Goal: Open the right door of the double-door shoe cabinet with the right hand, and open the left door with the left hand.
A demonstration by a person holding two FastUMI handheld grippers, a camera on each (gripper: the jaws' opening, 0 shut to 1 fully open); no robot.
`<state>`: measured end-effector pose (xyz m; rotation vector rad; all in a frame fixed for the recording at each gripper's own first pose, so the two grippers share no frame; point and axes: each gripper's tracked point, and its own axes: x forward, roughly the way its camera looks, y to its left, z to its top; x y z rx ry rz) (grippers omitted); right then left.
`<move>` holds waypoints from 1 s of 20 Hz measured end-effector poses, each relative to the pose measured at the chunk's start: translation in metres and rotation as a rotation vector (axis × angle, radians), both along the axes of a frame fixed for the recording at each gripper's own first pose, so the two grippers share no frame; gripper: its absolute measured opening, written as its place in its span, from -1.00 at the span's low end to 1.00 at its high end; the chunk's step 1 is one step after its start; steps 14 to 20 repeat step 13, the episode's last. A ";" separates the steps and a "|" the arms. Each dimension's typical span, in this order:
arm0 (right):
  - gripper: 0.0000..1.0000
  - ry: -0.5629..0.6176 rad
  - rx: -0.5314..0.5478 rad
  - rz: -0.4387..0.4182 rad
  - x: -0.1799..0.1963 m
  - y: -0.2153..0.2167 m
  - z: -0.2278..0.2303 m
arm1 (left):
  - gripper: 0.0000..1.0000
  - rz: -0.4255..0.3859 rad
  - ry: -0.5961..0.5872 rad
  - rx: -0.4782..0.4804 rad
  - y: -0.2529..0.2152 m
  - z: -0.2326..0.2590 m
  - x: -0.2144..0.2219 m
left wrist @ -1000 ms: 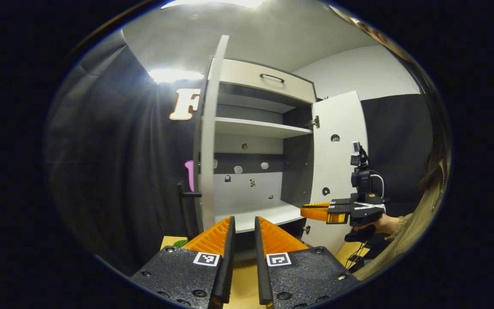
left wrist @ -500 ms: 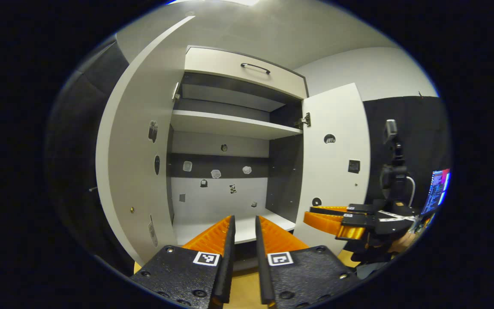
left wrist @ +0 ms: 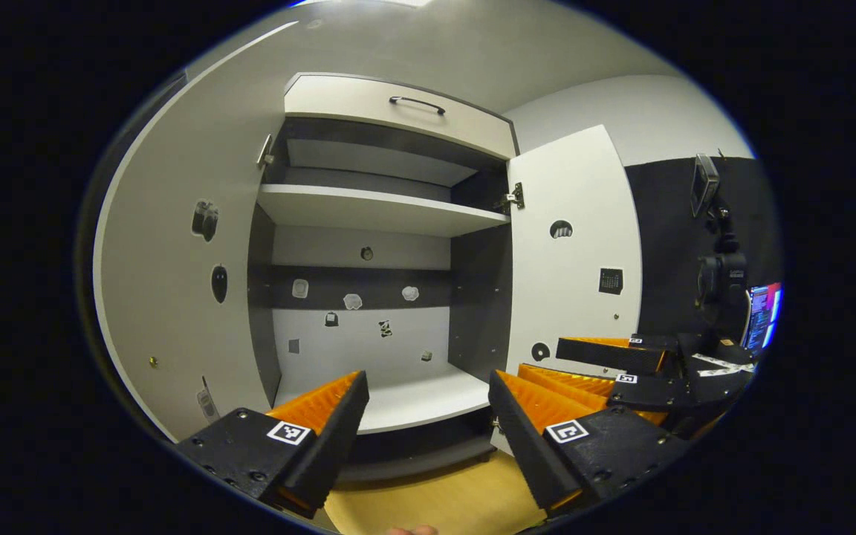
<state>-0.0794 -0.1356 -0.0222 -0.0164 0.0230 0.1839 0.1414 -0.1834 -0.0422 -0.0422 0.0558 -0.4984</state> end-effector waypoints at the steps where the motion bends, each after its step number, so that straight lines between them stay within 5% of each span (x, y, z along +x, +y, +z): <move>1: 0.98 -0.003 0.006 -0.006 0.000 -0.002 0.001 | 0.92 -0.002 -0.003 -0.008 -0.002 0.002 0.000; 20: 0.98 -0.015 0.009 -0.037 -0.003 -0.010 0.007 | 0.92 0.005 -0.024 0.009 0.000 0.002 0.004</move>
